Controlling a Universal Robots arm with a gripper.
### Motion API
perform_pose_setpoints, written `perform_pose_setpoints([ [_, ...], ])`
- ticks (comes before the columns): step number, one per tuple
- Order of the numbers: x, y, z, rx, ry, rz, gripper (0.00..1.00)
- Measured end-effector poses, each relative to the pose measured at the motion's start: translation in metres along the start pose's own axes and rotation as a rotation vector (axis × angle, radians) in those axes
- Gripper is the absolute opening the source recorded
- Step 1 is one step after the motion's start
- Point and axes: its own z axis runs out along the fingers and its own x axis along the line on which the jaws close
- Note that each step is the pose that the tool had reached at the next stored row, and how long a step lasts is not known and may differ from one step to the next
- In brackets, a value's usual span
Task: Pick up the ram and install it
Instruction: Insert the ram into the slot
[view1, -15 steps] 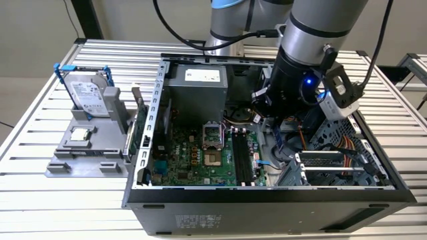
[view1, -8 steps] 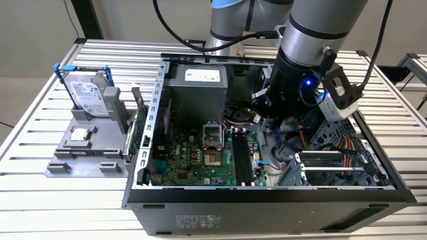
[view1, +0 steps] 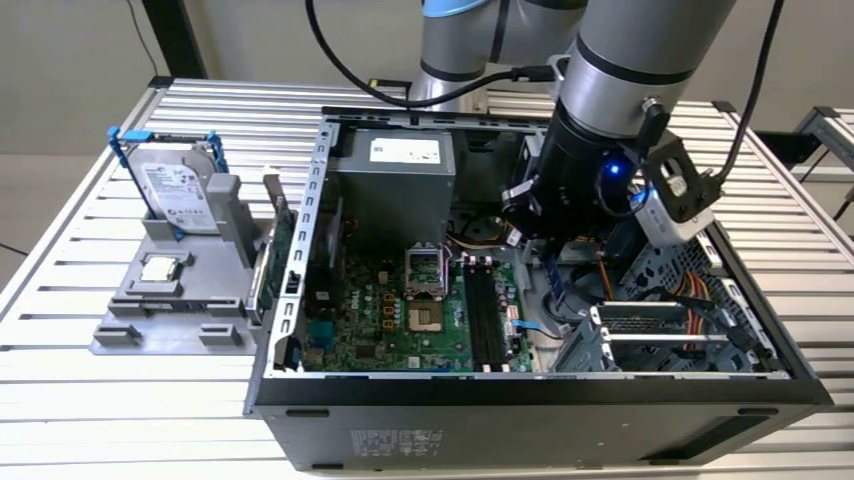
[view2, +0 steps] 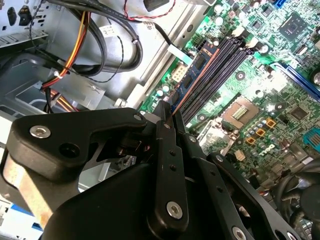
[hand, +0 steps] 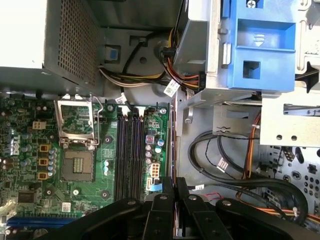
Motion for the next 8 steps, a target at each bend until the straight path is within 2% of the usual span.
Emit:
perform_pose_setpoints([
  [8,0.0002,-0.0002,0.0036,0.0000,0.0000,0.000,0.00],
])
